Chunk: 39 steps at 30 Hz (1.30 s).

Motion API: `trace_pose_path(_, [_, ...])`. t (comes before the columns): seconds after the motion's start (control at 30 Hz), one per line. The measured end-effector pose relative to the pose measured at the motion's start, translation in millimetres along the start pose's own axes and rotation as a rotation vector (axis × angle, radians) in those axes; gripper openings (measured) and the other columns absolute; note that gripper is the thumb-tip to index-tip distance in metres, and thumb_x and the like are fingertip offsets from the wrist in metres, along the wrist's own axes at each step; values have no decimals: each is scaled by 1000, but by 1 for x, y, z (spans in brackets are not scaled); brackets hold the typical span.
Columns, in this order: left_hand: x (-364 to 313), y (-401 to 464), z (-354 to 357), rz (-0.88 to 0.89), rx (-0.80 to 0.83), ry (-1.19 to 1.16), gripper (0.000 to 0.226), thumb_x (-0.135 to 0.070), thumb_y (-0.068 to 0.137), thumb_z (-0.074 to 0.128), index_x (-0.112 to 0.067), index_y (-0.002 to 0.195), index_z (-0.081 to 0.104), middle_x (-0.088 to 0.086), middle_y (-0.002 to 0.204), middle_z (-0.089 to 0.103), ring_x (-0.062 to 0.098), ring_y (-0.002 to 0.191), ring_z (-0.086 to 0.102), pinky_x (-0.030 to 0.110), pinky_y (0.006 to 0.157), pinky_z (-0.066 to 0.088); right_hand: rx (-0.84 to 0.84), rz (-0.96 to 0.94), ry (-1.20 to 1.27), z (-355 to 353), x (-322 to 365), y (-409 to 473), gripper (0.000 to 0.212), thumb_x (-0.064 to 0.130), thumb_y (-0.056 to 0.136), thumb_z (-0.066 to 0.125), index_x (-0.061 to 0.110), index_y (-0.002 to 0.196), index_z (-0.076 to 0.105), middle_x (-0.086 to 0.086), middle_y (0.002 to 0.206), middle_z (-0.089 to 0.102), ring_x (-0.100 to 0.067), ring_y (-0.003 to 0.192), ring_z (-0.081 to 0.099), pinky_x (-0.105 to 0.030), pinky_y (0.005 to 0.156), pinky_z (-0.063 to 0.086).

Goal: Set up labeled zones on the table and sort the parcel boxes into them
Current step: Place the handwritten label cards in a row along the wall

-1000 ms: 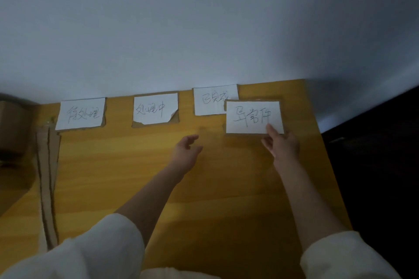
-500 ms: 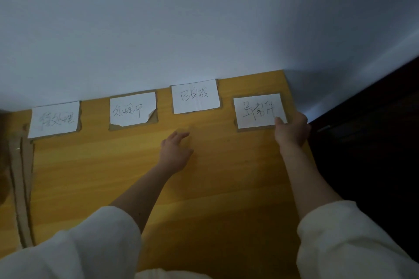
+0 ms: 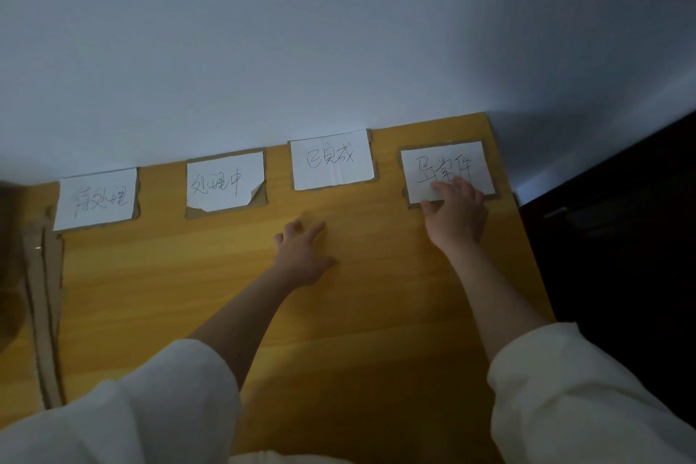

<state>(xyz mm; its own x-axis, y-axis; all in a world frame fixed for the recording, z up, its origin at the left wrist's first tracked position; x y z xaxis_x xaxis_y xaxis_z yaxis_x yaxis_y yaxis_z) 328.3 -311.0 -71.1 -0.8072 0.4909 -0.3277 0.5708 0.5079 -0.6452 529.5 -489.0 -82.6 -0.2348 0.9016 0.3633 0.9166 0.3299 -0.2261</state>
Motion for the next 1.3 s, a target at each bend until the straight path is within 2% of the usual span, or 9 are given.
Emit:
trace_pose_path(0.37, [0,6,-3,-19,65,53,77,-48,86,63,-33,151,23,10,155,9,35,142,9,45,115,24,49,7,-8,-6,15,31,46,36,94,55,26,139,48,-4,157,29,-28,145,21,-48,117,19])
trace_pose_path(0.97, [2,6,-5,0,80,35,76,-49,86,62,-34,150,24,8,155,8,33,143,7,45,115,24,116,15,-46,-6,24,44,56,43,93,55,25,144,41,-6,160,23,-30,147,17,-51,118,14])
trace_pose_path(1.1, [8,3,-5,11,96,-44,74,-47,88,62,-31,150,26,5,158,6,32,145,4,45,116,20,59,-8,-47,-12,34,33,54,42,94,53,24,144,41,-7,161,21,-29,148,15,-50,119,11])
trace_pose_path(1.17, [12,-2,-8,36,78,-116,70,-43,89,61,-28,149,30,3,159,11,29,146,9,44,117,21,28,-39,0,-13,44,20,50,42,94,53,24,140,46,-6,158,28,-28,146,20,-48,117,15])
trace_pose_path(1.23, [19,-10,-13,55,10,-198,61,-36,91,61,-25,147,37,5,156,25,26,143,24,40,115,27,10,-111,50,-14,59,3,44,41,94,53,23,134,51,-5,149,43,-26,138,35,-45,112,26])
trace_pose_path(1.3, [29,-21,-18,55,-50,-285,50,-30,93,59,-23,141,46,4,147,43,22,135,40,36,108,37,33,-192,129,-13,75,-17,37,38,95,54,21,128,56,-3,132,57,-21,119,52,-35,95,42])
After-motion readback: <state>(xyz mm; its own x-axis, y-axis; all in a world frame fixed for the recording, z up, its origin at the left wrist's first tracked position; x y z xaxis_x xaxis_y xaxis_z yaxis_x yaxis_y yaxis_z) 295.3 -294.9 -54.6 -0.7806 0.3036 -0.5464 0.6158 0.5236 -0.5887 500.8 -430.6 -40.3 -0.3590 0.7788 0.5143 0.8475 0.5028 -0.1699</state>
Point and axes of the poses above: each hand's wrist, its own y-axis towards the middle knuckle, its own z-axis out of the palm, x = y × z, the point moved 5 cm from there along y, towards the middle knuckle
